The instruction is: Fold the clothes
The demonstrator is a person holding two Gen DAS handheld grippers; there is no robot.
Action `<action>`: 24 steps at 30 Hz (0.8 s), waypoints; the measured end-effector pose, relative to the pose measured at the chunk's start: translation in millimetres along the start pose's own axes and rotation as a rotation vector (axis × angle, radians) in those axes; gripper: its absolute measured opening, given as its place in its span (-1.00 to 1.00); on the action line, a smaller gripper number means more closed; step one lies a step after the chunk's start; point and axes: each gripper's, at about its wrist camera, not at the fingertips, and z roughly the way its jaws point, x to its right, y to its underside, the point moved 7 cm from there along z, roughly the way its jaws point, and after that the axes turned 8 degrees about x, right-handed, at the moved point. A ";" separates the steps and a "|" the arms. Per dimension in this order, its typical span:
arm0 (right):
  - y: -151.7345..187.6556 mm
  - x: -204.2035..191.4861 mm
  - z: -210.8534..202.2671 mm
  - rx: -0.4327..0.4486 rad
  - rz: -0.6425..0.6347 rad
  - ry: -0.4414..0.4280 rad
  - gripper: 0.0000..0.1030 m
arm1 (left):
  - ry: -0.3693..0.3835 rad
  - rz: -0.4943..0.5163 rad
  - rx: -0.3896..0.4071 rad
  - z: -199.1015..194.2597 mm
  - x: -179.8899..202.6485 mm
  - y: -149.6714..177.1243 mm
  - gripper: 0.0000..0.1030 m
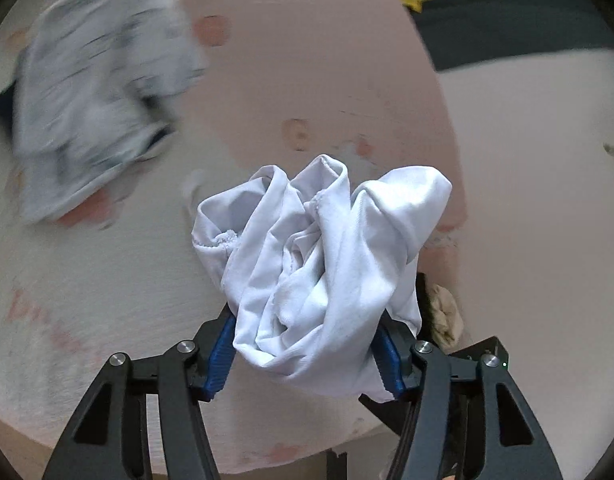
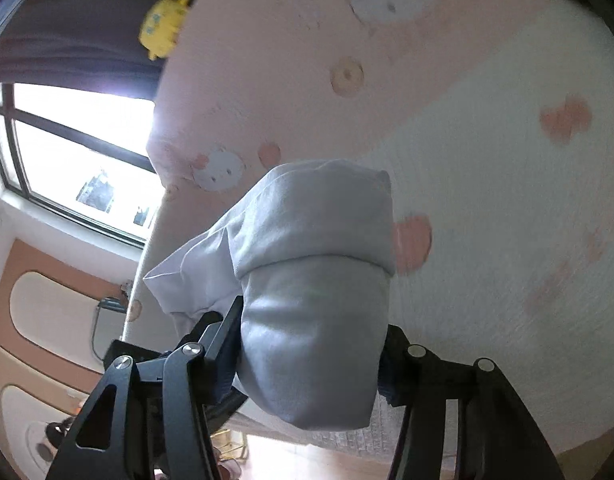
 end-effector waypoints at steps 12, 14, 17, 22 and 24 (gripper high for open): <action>-92.2 -81.7 -113.7 0.182 -0.144 -0.063 0.05 | 0.145 0.252 -0.038 0.4 169.2 -35.9 0.11; -106.0 -100.1 -130.4 0.209 -0.175 -0.071 0.05 | 0.153 0.319 -0.027 -1.8 199.3 -42.8 0.11; -125.2 -123.1 -154.4 0.245 -0.213 -0.079 0.05 | 0.180 0.397 -0.009 -6.5 240.9 -48.0 0.11; -151.6 -145.9 -195.9 0.301 -0.262 -0.045 0.05 | 0.248 0.397 -0.038 8.9 282.2 -58.5 0.11; -161.0 -151.8 -207.9 0.309 -0.271 -0.022 0.05 | 0.266 0.372 -0.055 17.6 291.9 -62.2 0.11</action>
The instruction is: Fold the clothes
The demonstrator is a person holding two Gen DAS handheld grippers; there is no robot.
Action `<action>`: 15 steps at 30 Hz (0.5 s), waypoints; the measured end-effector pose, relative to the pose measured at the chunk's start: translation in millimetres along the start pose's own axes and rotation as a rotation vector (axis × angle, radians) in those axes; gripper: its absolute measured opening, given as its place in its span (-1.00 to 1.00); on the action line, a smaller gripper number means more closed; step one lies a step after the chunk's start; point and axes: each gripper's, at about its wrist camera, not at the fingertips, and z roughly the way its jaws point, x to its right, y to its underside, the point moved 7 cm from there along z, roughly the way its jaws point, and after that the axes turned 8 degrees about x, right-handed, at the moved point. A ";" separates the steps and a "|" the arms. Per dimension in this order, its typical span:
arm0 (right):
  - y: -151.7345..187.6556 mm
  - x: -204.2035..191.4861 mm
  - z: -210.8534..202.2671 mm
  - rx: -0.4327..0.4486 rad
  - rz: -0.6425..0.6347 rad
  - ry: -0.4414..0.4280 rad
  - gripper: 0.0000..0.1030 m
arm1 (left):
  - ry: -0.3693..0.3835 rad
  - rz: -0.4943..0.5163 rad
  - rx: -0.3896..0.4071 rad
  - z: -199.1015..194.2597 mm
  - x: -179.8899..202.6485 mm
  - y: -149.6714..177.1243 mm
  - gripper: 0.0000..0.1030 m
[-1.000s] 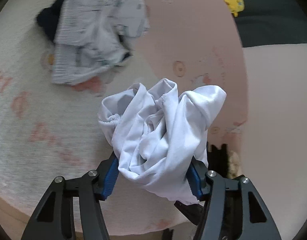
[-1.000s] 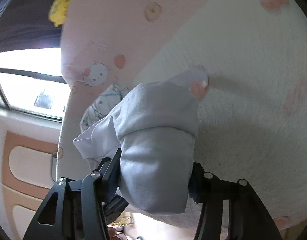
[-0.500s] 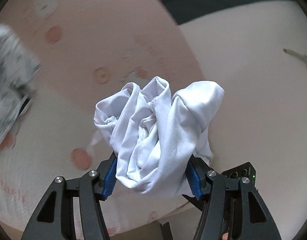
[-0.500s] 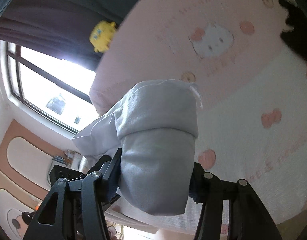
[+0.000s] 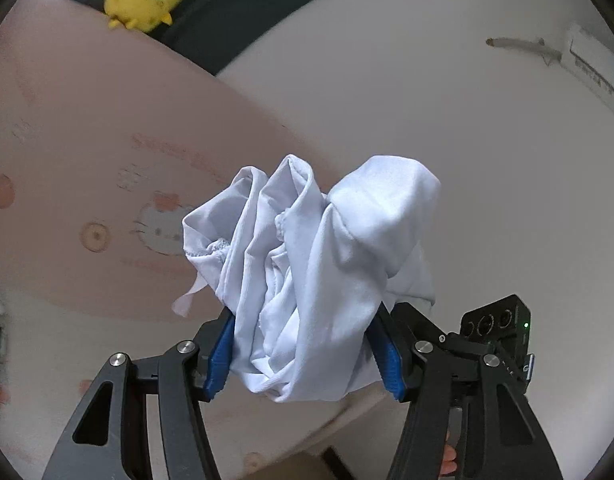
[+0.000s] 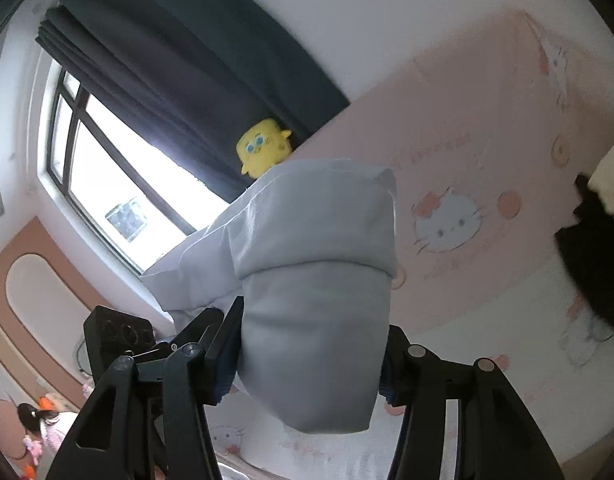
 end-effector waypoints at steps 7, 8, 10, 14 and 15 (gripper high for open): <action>-29.2 -7.0 -37.1 0.036 -0.041 0.053 0.05 | 0.056 0.017 -0.041 2.1 51.2 -3.1 0.11; -32.6 -6.9 -40.4 0.040 -0.041 0.057 0.05 | 0.060 0.026 -0.046 2.1 59.4 -1.2 0.11; -40.7 -5.2 -48.9 0.053 -0.047 0.068 0.05 | 0.070 0.048 -0.056 -2.3 70.8 6.2 0.11; -53.4 9.0 -58.2 0.082 -0.040 0.095 0.05 | 0.090 0.045 -0.103 13.8 89.8 13.5 0.11; -55.7 15.2 -59.8 0.087 -0.031 0.101 0.05 | 0.090 0.047 -0.117 21.3 89.3 16.5 0.11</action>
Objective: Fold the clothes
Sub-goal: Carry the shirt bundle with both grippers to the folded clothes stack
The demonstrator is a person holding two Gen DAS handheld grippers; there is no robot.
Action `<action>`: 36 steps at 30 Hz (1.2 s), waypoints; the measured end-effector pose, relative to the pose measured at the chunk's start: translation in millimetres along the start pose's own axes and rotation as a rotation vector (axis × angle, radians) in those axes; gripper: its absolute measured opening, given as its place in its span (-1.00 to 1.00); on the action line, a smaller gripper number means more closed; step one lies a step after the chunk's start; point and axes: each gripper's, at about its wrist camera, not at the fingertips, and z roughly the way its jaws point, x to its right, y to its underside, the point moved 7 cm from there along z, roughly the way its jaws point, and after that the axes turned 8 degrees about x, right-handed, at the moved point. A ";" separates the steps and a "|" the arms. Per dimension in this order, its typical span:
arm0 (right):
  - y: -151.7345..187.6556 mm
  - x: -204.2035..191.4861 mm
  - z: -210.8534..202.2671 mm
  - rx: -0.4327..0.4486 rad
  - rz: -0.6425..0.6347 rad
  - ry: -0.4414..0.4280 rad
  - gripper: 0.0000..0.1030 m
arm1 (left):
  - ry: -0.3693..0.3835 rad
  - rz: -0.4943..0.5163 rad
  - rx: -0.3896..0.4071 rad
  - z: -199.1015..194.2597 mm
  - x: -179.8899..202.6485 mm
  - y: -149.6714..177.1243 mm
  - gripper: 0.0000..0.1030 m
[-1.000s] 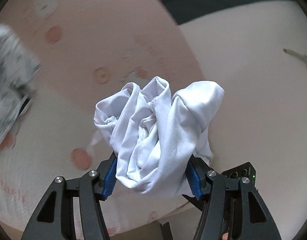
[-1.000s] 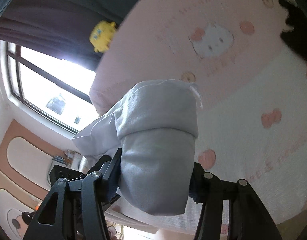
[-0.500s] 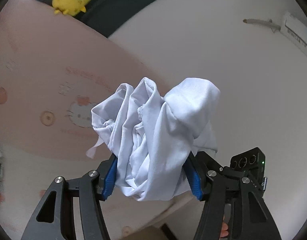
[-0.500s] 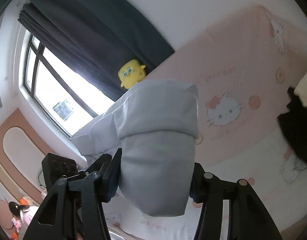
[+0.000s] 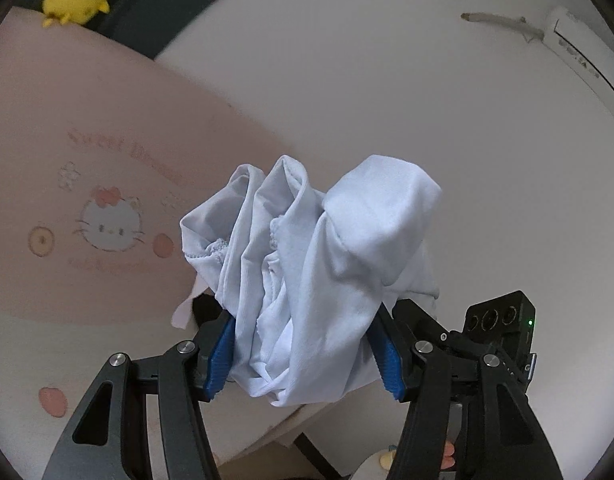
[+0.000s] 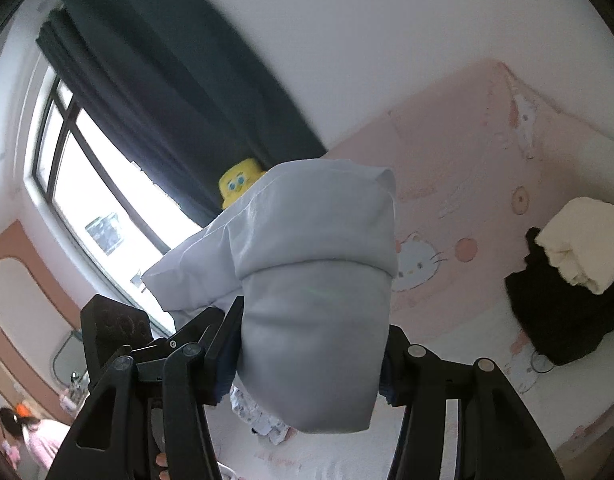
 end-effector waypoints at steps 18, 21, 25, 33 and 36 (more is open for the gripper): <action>-64.8 193.4 -37.6 0.102 0.181 0.251 0.05 | 0.132 -0.023 -0.295 234.2 42.3 55.3 0.11; -74.2 229.1 -40.9 0.128 0.229 0.283 0.05 | 0.146 -0.002 -0.339 270.4 43.0 63.1 0.11; -77.9 263.2 -47.4 0.209 0.302 0.350 0.05 | 0.179 0.014 -0.442 313.9 53.7 70.1 0.11; -68.6 317.3 -30.9 0.372 0.533 0.405 0.05 | 0.159 0.178 -0.533 374.7 48.9 73.5 0.11; -72.6 334.8 -17.7 0.395 0.575 0.427 0.05 | 0.164 0.168 -0.559 398.1 39.0 72.4 0.10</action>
